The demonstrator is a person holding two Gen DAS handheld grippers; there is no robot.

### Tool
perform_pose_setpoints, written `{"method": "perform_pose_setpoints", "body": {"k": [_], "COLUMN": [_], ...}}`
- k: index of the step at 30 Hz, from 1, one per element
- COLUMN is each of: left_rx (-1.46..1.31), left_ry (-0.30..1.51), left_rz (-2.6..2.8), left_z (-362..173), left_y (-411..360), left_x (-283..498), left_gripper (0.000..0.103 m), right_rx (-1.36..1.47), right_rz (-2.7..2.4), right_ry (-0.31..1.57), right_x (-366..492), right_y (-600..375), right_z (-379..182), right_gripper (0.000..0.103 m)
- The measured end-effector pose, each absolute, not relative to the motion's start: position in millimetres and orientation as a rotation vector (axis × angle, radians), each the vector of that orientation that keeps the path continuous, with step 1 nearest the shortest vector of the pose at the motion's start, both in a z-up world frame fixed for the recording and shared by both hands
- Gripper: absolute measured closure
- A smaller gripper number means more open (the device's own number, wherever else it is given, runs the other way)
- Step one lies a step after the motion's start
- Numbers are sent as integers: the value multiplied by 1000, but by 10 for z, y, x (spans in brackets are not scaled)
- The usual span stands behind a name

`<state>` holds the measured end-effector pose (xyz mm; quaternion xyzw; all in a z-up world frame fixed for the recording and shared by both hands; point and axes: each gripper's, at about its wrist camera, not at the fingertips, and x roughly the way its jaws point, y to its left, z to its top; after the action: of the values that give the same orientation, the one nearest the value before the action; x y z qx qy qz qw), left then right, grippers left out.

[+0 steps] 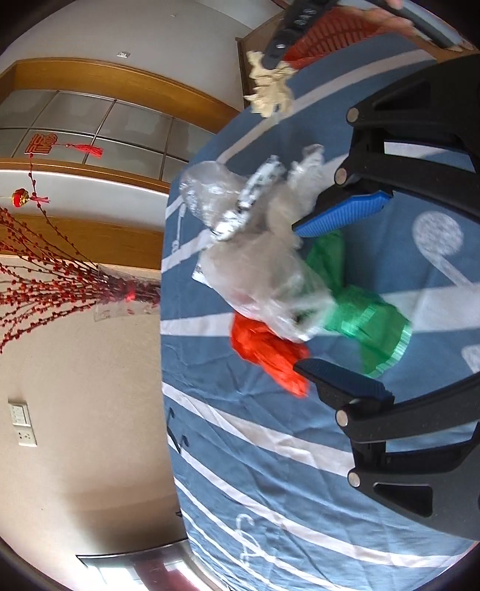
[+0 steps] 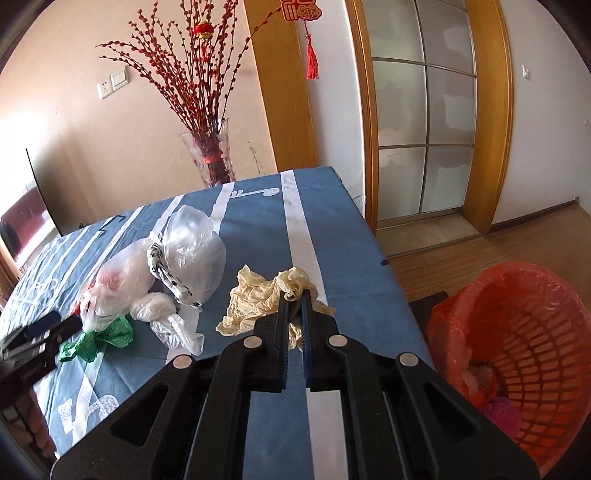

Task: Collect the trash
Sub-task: 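Grasp the beige bag with the right tool while the left tool grasps the white bag, then carry the beige and white bags with both tools over the basket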

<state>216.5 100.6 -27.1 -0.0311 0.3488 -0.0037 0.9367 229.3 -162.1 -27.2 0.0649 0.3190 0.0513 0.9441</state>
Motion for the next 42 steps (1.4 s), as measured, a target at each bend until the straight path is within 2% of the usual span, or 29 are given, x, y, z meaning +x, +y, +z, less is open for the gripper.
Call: {"method": "perform_pose_setpoints", "body": {"k": [5,15,17,19,21,25,30,42], "left_rx": [-51,5,-5,-12,0,-1,-13,-31], "left_ry": [732,826,862,877,868,838,792,675], "left_rz": [-68,-34,-36,-26,-21,-41,-73,-129], "left_z": [-269,-588,-666,-721,-735,-695,-571,-128], "left_y": [685,266,259,257,242,240,300,392], "left_x": [2351,2803,2848,2888,2895,2866,2714,2294], "left_gripper": [36,37,44,46,52,79,91,95], "right_rx": [135,176,189,194,196,199,199,208], "right_rz": [106,74,72,70,70,72,80,85], "right_ry": [649,656,658,658,656,656,652,614], "right_x": [2265,2240,2230,2227,2224,2212,2167,2016], "right_y": [-1659,-1948,-2006,-2033,-2052,-2060,-2062,-2096], "right_z": [-288,-305,-312,-309,-303,-309,-296,-165], "right_gripper": [97,96,96,96,96,96,96,96]}}
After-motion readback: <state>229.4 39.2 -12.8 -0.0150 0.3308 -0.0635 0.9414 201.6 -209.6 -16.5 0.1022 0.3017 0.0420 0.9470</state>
